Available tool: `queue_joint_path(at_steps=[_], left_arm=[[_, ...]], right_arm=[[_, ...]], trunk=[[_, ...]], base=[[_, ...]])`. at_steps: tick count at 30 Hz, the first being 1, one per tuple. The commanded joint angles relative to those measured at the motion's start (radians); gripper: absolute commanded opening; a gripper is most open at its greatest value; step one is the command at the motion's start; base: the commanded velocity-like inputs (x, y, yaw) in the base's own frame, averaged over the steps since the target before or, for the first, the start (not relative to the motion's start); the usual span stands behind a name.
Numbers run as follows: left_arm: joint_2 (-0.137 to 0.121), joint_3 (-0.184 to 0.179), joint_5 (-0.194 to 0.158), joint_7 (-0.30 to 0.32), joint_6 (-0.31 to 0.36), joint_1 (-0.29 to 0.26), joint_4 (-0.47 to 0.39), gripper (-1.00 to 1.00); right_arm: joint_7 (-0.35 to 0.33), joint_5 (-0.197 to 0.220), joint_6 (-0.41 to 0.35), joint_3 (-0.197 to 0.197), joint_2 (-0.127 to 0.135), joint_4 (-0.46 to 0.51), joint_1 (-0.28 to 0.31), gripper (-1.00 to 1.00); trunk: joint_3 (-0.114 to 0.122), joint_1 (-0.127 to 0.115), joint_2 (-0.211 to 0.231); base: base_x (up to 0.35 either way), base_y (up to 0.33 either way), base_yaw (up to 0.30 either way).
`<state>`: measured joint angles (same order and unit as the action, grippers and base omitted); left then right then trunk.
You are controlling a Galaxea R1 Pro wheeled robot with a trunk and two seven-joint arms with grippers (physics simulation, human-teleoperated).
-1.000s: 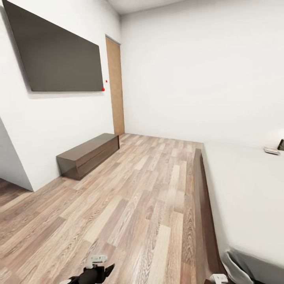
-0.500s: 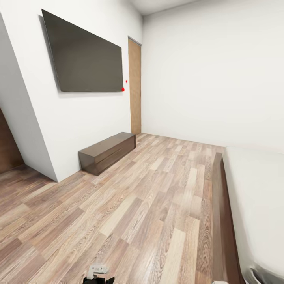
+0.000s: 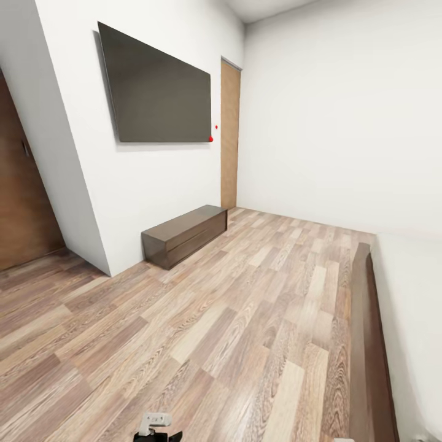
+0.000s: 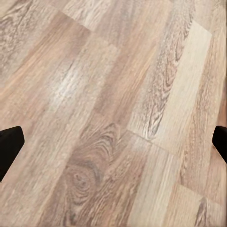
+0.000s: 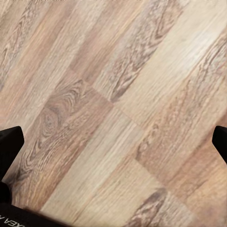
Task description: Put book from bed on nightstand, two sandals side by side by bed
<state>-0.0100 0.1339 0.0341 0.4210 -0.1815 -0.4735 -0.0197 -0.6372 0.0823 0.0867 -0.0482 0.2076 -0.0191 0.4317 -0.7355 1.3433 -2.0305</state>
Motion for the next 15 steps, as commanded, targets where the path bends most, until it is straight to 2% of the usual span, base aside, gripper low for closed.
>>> queue_joint_path(at_steps=[1, 15], left_arm=[[0.002, 0.007, 0.003, 0.004, -0.002, -0.001, 0.001, 1.00], [0.015, 0.007, 0.003, 0.004, -0.003, 0.000, 0.001, 1.00]], right_arm=[[-0.005, 0.005, 0.001, -0.004, 0.000, -0.002, 0.001, 1.00], [-0.008, 0.006, 0.001, -0.004, 0.001, 0.001, 0.001, 1.00]], trunk=[[-0.001, 0.000, 0.000], [-0.001, 0.000, 0.000]], base=[[0.000, 0.000, 0.023], [0.000, 0.000, 0.005]])
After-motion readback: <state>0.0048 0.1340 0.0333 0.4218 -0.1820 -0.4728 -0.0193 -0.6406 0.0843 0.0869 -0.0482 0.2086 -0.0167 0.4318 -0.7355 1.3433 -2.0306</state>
